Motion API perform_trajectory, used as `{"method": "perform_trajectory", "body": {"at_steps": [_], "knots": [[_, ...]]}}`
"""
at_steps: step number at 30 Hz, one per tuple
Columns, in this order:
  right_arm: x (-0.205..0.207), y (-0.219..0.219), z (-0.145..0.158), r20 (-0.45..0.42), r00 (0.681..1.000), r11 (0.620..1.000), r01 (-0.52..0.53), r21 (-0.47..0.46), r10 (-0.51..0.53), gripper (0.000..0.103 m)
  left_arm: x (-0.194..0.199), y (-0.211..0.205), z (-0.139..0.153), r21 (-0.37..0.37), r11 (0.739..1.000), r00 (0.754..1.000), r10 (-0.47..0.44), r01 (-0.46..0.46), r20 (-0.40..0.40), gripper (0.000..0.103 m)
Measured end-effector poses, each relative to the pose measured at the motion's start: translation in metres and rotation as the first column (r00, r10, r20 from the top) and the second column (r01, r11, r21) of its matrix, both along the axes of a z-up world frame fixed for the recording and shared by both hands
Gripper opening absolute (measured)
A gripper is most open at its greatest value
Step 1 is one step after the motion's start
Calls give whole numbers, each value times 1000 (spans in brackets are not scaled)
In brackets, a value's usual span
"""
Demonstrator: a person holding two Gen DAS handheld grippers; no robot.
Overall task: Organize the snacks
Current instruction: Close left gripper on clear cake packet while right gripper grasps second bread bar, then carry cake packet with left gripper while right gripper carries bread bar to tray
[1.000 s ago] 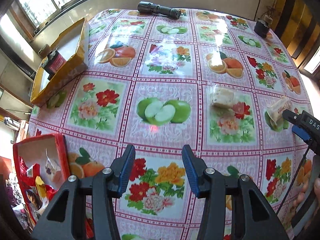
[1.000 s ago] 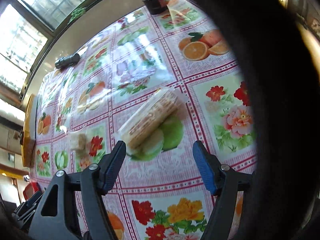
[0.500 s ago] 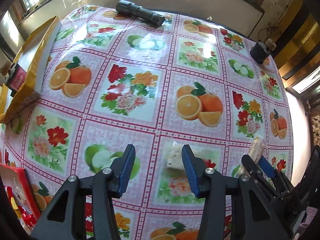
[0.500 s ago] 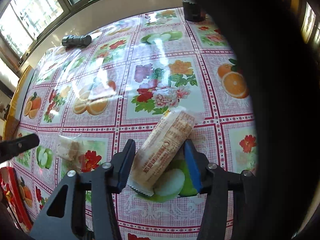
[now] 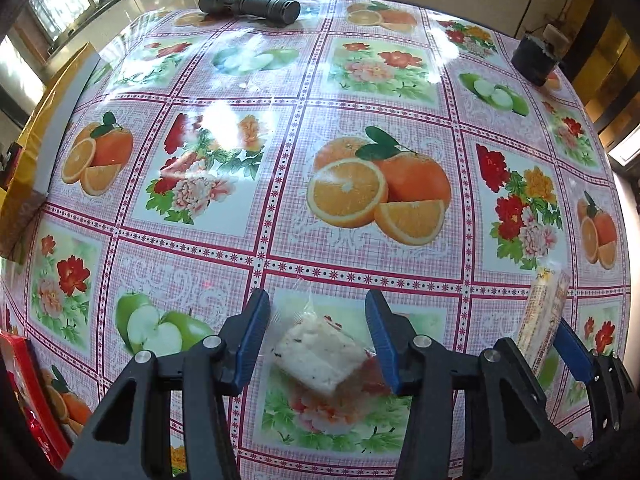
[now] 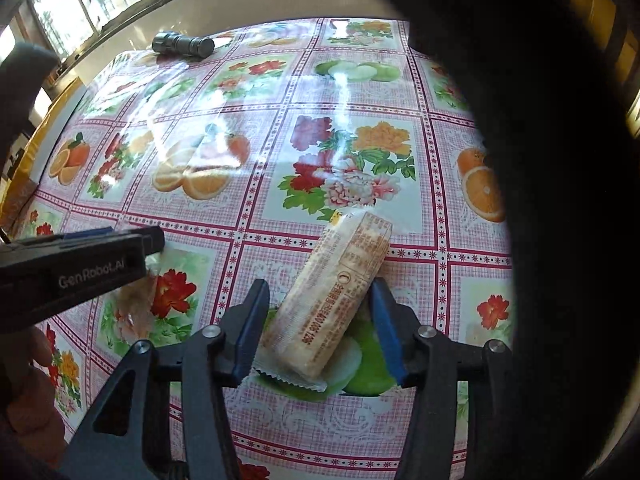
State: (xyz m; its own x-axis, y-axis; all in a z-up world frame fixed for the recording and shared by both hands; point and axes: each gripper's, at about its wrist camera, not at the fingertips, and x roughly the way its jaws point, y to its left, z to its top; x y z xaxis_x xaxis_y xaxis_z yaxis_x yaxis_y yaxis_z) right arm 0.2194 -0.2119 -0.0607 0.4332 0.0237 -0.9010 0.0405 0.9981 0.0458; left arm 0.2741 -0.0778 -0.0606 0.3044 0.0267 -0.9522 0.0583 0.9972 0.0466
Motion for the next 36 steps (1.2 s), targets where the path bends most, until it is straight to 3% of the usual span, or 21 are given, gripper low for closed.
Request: {"method": "perform_trajectory", "body": {"at_steps": [2, 6, 7, 10, 19, 24, 29, 33, 36], "knots": [[-2, 2, -1, 14, 1000, 1000, -9, -17, 9, 53, -6, -1, 0, -6, 1000, 1000, -15, 15, -4, 48], [-5, 4, 0, 14, 1000, 999, -8, -34, 9, 47, -24, -1, 2, -18, 999, 999, -44, 44, -21, 19], [-6, 4, 0, 14, 1000, 999, -11, -34, 12, 42, -30, -1, 1, -18, 999, 998, -50, 50, -24, 17], [-15, 4, 2, 10, 1000, 1000, -2, -8, 2, 36, -47, 4, 0, -39, 996, 996, -78, 76, -41, 17], [-65, 26, 3, 3, 998, 998, -66, 8, 66, 35, -109, 43, -3, -189, 967, 970, -197, 168, -143, 18], [-99, 34, 3, 1, 996, 995, -90, 41, 90, 35, -142, 71, 8, -259, 964, 983, -106, 64, -151, 21], [-108, 30, 4, -7, 996, 994, -84, 68, 85, 36, -161, 85, 10, -366, 927, 983, 16, -83, -183, 24], [-106, 27, 5, -25, 996, 991, -80, 104, 83, 39, -175, 81, 10, -398, 909, 980, 51, -125, -193, 23], [-107, 26, 5, -24, 996, 989, -86, 124, 90, 43, -167, 73, 22, -411, 909, 989, 15, -74, -145, 22]]}}
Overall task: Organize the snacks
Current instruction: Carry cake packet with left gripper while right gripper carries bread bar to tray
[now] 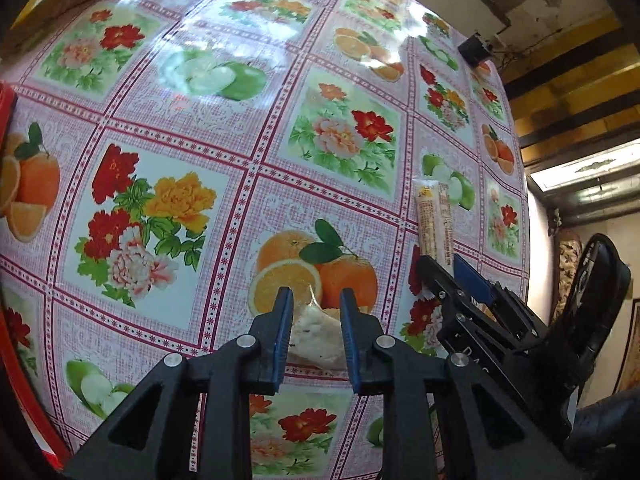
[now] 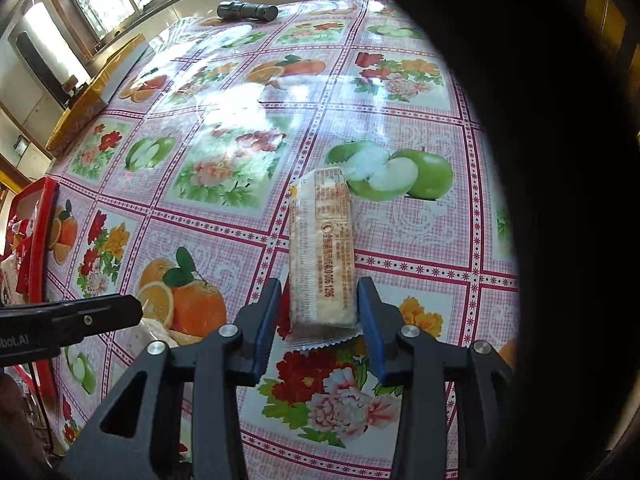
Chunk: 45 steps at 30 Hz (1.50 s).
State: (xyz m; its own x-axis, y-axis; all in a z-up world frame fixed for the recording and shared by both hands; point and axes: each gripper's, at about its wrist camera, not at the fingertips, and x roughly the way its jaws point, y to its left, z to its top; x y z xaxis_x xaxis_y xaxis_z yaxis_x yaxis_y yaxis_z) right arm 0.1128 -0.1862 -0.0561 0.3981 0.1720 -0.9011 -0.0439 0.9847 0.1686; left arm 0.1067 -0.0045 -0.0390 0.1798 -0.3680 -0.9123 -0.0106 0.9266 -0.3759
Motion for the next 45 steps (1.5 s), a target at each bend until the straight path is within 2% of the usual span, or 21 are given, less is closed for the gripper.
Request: {"method": "perform_trajectory", "body": {"at_steps": [3, 4, 6, 7, 8, 10, 12, 13, 15, 16, 17, 18, 20, 24, 27, 29, 34, 36, 38, 42, 45], "knots": [[1, 1, 0, -3, 1000, 1000, -12, 12, 12, 49, -5, -5, 12, -9, 999, 998, -45, 45, 46, 23], [1, 1, 0, -3, 1000, 1000, -15, 15, 15, 51, -7, -14, 16, 32, 994, 991, -103, 100, 82, 25], [1, 3, 0, -4, 1000, 1000, -24, 15, 24, 54, -8, -35, 19, 137, 956, 954, -275, 258, 120, 25], [2, 3, 0, -6, 1000, 999, -30, 12, 31, 54, -8, -44, 20, 164, 920, 918, -377, 356, 125, 25], [2, 4, 0, -9, 999, 999, -36, 12, 36, 55, -9, -53, 20, 201, 865, 863, -488, 460, 126, 26], [4, 3, 0, -16, 999, 999, -40, 21, 40, 55, -21, -71, 21, 297, 692, 697, -709, 658, 109, 41], [5, 1, 0, -23, 999, 999, -40, 35, 41, 55, -41, -82, 21, 424, 480, 497, -864, 768, 78, 43], [5, 0, 0, -25, 999, 998, -39, 41, 40, 55, -52, -87, 18, 503, 373, 407, -912, 780, 45, 43], [5, -1, 0, -26, 999, 998, -40, 49, 42, 56, -69, -93, 8, 603, 175, 249, -968, 778, -41, 43], [5, -1, 0, -26, 999, 998, -41, 50, 43, 56, -73, -95, 3, 635, 108, 200, -977, 765, -75, 43], [5, -2, 0, -27, 999, 998, -41, 51, 43, 56, -71, -96, -1, 641, 75, 183, -978, 764, -103, 43], [6, -2, 0, -28, 999, 998, -42, 51, 43, 56, -66, -99, -6, 615, 60, 178, -975, 786, -132, 43], [6, -2, 0, -34, 998, 998, -43, 50, 44, 56, -63, -100, -11, 575, 24, 138, -978, 818, -155, 43], [7, -3, 0, -43, 998, 997, -42, 58, 45, 57, -54, -101, -19, 527, -3, 111, -977, 850, -184, 45], [9, -4, 0, -53, 998, 997, -34, 72, 37, 59, -42, -101, -31, 497, -2, 128, -965, 868, -228, 45], [9, -4, 0, -59, 998, 997, -33, 71, 37, 60, -36, -98, -30, 473, 30, 144, -968, 881, -206, 45], [15, 1, -2, -59, 998, 999, -35, 33, 37, 78, -18, -91, -31, 403, 202, 276, -952, 893, -134, 46], [17, 5, -2, -46, 998, 999, -40, 2, 40, 78, -15, -88, -31, 390, 273, 337, -936, 880, -105, 42], [15, 9, -3, -23, 999, 998, -44, -46, 43, 70, -13, -83, -30, 389, 355, 412, -909, 850, -71, 32], [12, 5, -1, -7, 1000, 998, -27, -53, 27, 34, -12, -68, -30, 416, 518, 570, -822, 747, 0, 31], [5, 5, -1, 2, 1000, 997, -18, -77, 18, 34, -11, -50, -31, 377, 651, 686, -726, 660, 53, 31]]}}
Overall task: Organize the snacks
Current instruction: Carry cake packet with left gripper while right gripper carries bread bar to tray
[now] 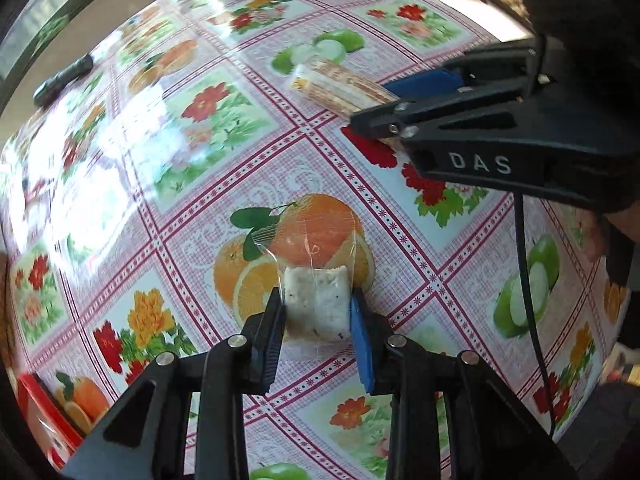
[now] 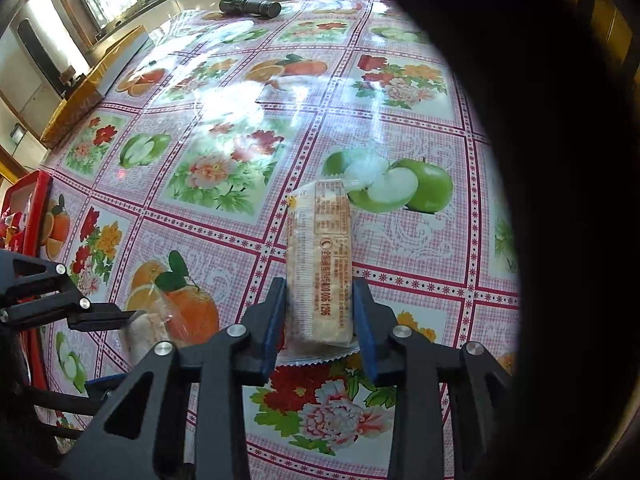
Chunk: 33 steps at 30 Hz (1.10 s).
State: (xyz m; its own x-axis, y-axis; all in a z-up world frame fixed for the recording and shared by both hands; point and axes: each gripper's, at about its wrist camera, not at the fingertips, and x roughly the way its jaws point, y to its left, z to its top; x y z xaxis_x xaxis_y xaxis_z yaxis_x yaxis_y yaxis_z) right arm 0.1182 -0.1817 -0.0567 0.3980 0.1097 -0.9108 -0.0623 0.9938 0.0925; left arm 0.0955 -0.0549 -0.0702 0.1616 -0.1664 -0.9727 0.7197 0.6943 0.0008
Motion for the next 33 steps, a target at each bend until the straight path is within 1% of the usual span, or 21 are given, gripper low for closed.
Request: {"method": "perform_trajectory", "body": {"at_steps": [2, 4, 6, 8, 10, 11, 13, 16, 19, 21, 24, 27, 29, 31, 33], "knots": [[-7, 3, 1, 6, 1000, 1000, -7, -14, 7, 34, 3, 15, -1, -62, 994, 995, 89, -91, -37, 31], [-16, 3, 5, 23, 1000, 1000, -7, -16, 8, 35, 1, 30, -2, -100, 982, 986, 155, -160, -54, 31], [-26, 3, 10, 35, 999, 1000, 4, 9, -4, 35, -6, 46, -2, -127, 971, 979, 197, -202, -53, 31], [-37, 5, 15, 43, 999, 1000, 5, 27, -6, 35, -18, 58, 0, -158, 958, 970, 232, -240, -67, 31], [-48, 9, 18, 46, 999, 1000, -7, 29, 6, 35, -19, 63, 6, -185, 944, 961, 260, -273, -96, 31], [-55, 10, 20, 43, 999, 999, -2, 47, 0, 35, -22, 69, 6, -192, 938, 956, 274, -289, -101, 31], [-66, 13, 21, 34, 999, 996, -1, 84, -2, 35, -36, 80, 8, -202, 932, 952, 287, -302, -101, 30], [-81, 26, 20, 25, 1000, 994, -17, 107, 14, 35, -59, 85, 19, -207, 927, 950, 302, -312, -82, 30], [-93, 37, 17, 12, 1000, 991, -21, 129, 20, 35, -70, 100, 25, -216, 919, 944, 321, -331, -78, 30], [-99, 44, 16, 6, 1000, 988, -20, 154, 20, 35, -79, 109, 30, -214, 918, 943, 328, -333, -61, 30], [-105, 56, 17, 4, 1000, 984, -28, 177, 28, 35, -90, 126, 41, -216, 917, 941, 339, -336, -26, 30], [-109, 71, 19, 1, 999, 979, -46, 199, 47, 35, -98, 136, 48, -233, 910, 937, 350, -344, -19, 31], [-110, 83, 22, 3, 998, 975, -63, 214, 64, 35, -105, 145, 54, -231, 905, 931, 366, -356, 0, 31], [-110, 98, 27, 8, 996, 967, -86, 239, 87, 35, -107, 150, 58, -244, 897, 925, 379, -368, -2, 31], [-110, 116, 33, 19, 992, 960, -123, 252, 122, 35, -109, 159, 63, -255, 885, 915, 404, -389, 8, 31]]}}
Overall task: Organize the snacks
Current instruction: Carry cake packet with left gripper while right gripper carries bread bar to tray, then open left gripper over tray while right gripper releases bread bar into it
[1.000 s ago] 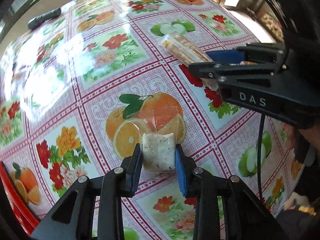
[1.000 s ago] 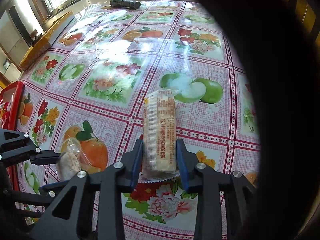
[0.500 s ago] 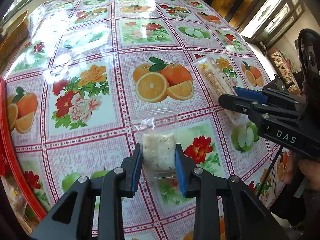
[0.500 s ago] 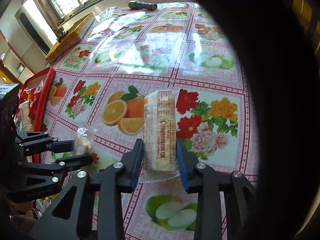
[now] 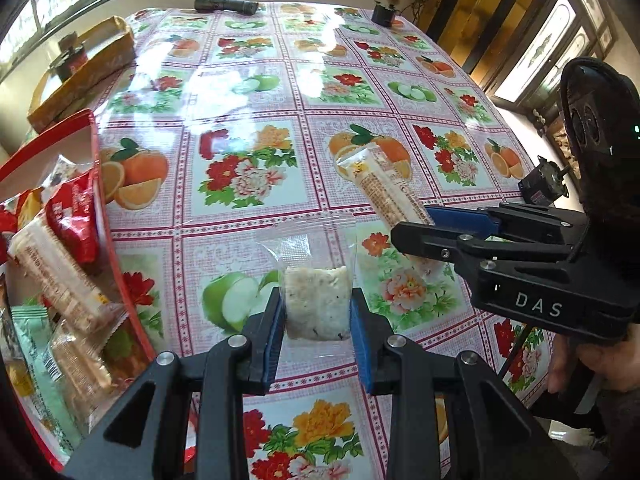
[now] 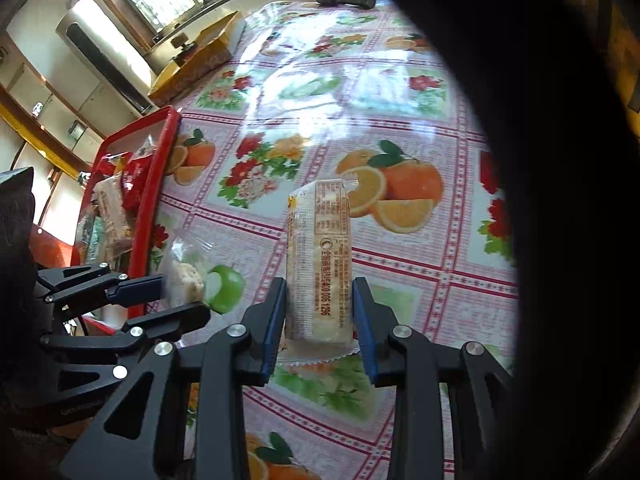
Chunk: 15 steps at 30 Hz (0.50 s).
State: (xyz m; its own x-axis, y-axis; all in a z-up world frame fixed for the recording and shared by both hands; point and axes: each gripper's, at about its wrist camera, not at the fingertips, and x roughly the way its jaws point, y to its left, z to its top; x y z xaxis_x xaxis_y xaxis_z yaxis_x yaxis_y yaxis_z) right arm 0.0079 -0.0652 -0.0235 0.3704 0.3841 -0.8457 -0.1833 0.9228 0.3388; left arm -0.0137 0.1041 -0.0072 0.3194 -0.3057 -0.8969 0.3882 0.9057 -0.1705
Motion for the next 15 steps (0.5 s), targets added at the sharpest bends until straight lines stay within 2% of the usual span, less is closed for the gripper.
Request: {"method": "perform_trajectory", "body": {"at_steps": [8, 11, 15], "knots": [[11, 84, 21, 34, 989, 984, -145, 108, 142, 35, -6, 70, 23, -30, 986, 985, 167, -165, 51, 31], [17, 123, 26, 45, 977, 967, -213, 142, 209, 35, -3, 105, 27, -27, 968, 966, 250, -249, 66, 31], [21, 170, 29, 63, 954, 944, -299, 141, 293, 36, 2, 145, 25, -10, 938, 935, 345, -346, 75, 31]]}}
